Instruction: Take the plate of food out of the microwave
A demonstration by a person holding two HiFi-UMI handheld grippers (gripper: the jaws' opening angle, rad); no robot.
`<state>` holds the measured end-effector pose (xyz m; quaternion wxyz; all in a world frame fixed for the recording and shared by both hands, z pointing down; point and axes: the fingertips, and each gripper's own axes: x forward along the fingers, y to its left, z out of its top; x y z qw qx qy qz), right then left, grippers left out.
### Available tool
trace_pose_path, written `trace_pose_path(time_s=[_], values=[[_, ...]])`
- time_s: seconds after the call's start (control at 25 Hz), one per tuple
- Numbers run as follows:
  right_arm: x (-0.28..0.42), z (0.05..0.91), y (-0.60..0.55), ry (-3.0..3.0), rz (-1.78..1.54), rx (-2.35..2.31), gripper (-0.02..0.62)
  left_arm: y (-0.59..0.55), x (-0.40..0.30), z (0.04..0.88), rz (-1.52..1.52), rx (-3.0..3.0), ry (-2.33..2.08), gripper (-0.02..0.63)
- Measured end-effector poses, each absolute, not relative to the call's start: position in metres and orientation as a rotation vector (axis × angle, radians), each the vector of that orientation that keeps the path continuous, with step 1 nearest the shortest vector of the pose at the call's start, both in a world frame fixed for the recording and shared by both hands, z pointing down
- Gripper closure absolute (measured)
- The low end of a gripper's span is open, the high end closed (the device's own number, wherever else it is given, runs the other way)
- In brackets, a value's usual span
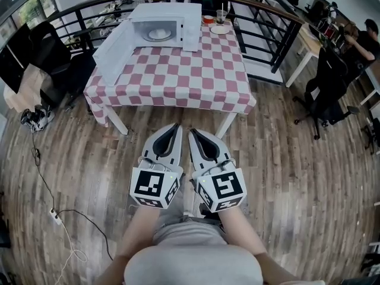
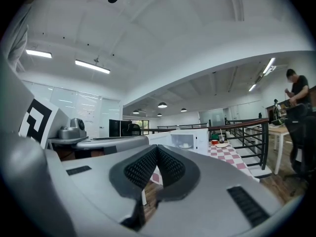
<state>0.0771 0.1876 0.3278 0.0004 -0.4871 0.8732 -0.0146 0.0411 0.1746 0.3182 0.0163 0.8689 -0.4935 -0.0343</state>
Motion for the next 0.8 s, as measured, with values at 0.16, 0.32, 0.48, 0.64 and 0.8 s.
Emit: trace_pose_path(time_s=[0.16,0.32,0.48,0.64,0.8], values=[[0.074,0.327,0.154,2.732,-0.042,-1.546,0.569,0.137,0.035,0.318,-0.115,2.699,-1.527,0.603],[0.068,0.330,0.121,2.730,-0.052,-1.553,0.569,0.104,0.026,0.319,-0.115,2.695,-1.527,0.603],[0.061,0.333,0.089,2.727,-0.061,-1.560,0.569,0.071,0.019,0.321,-0.109,2.692,-1.511,0.604],[0.052,0.331,0.055,2.720,-0.061,-1.569,0.569,0.036,0.008,0.321,-0.113,2.685,-1.497,0.604],[0.043,0.331,0.023,2.711,-0.062,-1.590,0.569,0.002,0.000,0.320,-0.106,2.701,-1.475,0.603]])
